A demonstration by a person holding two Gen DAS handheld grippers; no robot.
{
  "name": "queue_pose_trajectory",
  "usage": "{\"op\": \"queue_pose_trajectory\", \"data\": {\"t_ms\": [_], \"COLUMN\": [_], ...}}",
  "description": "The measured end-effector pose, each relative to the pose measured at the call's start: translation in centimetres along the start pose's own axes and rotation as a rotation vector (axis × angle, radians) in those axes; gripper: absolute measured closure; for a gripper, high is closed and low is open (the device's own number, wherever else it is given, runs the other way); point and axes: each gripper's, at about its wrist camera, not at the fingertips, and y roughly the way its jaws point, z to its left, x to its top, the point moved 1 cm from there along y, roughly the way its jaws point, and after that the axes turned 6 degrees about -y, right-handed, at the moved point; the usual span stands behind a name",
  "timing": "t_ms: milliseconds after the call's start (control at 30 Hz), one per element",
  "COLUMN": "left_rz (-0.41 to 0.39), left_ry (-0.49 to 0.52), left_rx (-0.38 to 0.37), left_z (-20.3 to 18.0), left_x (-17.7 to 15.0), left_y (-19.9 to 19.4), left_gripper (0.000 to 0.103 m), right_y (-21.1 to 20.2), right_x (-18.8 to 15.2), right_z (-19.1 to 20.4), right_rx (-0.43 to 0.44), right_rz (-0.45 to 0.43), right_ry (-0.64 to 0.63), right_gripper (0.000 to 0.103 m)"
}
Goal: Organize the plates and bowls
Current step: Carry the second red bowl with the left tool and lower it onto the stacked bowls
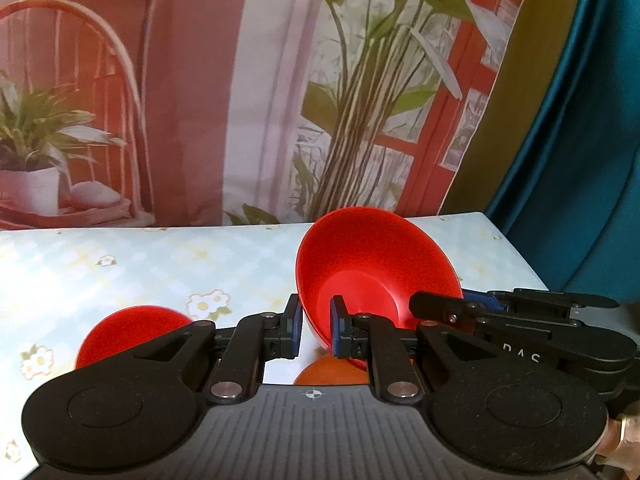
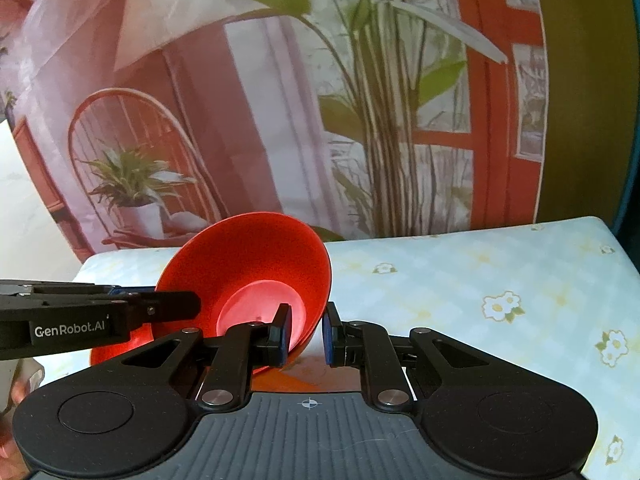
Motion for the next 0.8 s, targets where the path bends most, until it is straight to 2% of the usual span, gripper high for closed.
{"op": "queue_pose_trajectory", "data": {"t_ms": [433, 800], "left_rz": [-0.039, -0.049], "left_ry": [-0.029, -0.082], "left_rx": [0.039, 0.064], "left_z": [3.2, 6.6], "left_x": [-0.3, -0.7], "left_y": [-4.7, -6.3], "left_gripper": [0.088, 0.088], "right_y": [-0.5, 0.5], "right_x": [0.1, 0.2], "right_z": [5.1, 9.2], "right_rx": [0.048, 0.082], "right_rz": [0.017, 0.038], "right_ry": [-0.035, -0.085], "right_gripper": [0.088, 0.088]}}
